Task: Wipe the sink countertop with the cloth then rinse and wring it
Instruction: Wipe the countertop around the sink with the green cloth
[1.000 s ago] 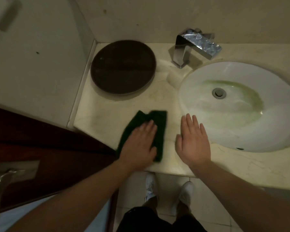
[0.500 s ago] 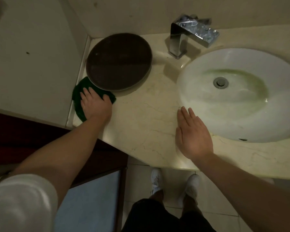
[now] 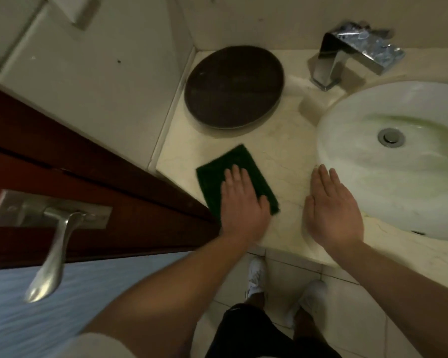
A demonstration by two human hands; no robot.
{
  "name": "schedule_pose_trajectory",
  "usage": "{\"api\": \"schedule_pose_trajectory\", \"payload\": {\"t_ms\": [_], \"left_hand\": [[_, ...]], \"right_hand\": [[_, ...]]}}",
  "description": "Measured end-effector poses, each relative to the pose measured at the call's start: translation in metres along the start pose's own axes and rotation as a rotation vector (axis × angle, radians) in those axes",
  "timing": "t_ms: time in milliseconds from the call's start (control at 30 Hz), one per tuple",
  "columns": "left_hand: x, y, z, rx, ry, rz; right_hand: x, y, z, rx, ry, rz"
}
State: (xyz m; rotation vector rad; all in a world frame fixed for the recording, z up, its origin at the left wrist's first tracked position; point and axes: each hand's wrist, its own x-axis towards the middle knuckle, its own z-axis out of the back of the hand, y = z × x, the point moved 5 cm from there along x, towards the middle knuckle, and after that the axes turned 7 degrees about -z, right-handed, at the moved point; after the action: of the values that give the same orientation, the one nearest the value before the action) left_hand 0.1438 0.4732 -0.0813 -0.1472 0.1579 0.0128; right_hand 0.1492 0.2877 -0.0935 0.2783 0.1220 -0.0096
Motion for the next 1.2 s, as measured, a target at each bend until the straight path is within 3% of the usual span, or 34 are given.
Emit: {"api": "schedule_pose_trajectory", "payload": {"t_ms": [233, 333, 433, 600, 733, 867, 1000, 1200], "left_hand": [[-0.047, -0.085, -0.021, -0.025, 0.12, -0.269], [-0.073, -0.134, -0.026, -0.148, 0.164, -0.398], [-0.077, -0.153, -0.03, -0.072, 0.155, -0.505], [-0.062, -0.113, 0.008, -0.61, 0.126, -0.55], [-0.052, -0.06, 0.016, -0.43, -0.097, -0.412], [-0.031, -0.048, -0.005, -0.176, 0.034, -0.287], [-0.03, -0.049, -0.013, -0.05, 0.06, -0.326], [-0.027, -0.049, -0.011, -0.076, 0.052, -0.34]], "right_hand": [[-0.001, -0.01, 0.012, 0.223, -0.043, 0.024], [-0.005, -0.017, 0.022, 0.375, 0.043, 0.015], [-0.006, -0.026, 0.029, 0.372, 0.092, -0.024], [-0.026, -0.013, 0.054, 0.084, -0.105, 0.044], [-0.052, 0.007, 0.02, -0.037, 0.032, 0.096], [-0.057, -0.002, 0.006, -0.145, 0.044, 0.078], [-0.053, -0.012, 0.013, -0.092, -0.038, 0.014], [-0.041, -0.028, 0.034, 0.241, -0.229, -0.083]]}}
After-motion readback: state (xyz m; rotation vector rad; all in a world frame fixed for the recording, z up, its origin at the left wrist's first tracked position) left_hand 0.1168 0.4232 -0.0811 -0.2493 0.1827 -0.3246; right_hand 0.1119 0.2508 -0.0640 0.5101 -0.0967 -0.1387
